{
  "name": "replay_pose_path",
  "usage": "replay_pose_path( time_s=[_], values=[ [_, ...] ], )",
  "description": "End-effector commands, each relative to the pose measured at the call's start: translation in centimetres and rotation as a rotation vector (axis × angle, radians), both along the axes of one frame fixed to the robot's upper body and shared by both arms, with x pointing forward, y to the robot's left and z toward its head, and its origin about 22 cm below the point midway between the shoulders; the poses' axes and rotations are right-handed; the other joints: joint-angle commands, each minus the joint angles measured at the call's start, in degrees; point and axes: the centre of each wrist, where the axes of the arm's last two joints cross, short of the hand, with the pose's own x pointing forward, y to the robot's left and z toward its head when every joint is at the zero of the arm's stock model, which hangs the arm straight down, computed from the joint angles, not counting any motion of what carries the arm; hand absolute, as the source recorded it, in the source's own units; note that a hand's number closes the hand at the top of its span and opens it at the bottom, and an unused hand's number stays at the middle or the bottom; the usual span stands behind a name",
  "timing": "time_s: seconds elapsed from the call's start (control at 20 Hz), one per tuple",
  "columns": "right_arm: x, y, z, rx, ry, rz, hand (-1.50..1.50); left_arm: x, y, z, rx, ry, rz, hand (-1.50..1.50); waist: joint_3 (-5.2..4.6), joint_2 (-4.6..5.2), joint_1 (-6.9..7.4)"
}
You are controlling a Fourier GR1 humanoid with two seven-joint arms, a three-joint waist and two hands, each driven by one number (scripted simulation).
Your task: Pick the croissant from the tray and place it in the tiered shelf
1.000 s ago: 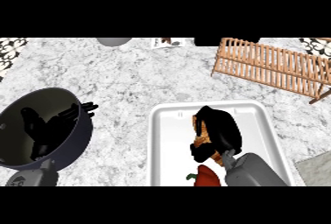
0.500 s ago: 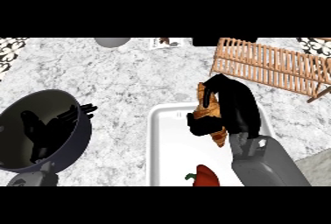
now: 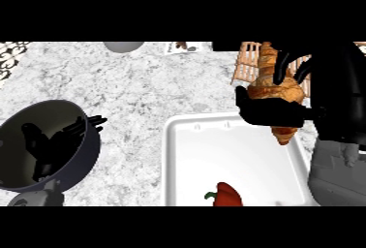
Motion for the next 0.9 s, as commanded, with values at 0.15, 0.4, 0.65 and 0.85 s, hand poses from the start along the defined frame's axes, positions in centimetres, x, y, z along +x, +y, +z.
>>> replay_pose_path(
  time_s=[0.15,0.4,0.65,0.85],
  values=[
    [0.5,-3.0,6.6,0.03,0.013,-0.164,1.5,-2.1,-0.5,-4.2,0.009,0.142,0.064,0.0,-0.75,0.69,0.1],
    [2.7,-5.8,9.3,0.059,-0.022,-0.205,1.5,-0.8,0.0,-3.1,0.012,0.133,0.04,0.0,-0.71,1.03,0.7],
    [4.7,-9.0,12.3,0.056,-0.024,-0.242,1.5,-0.7,-0.4,-2.2,-0.01,0.159,0.033,0.0,-0.67,1.11,1.38],
    [6.7,-12.0,13.4,0.043,-0.021,-0.237,1.5,-1.6,-0.8,-2.5,-0.007,0.149,0.006,0.0,-0.64,1.3,2.2]
  ],
)
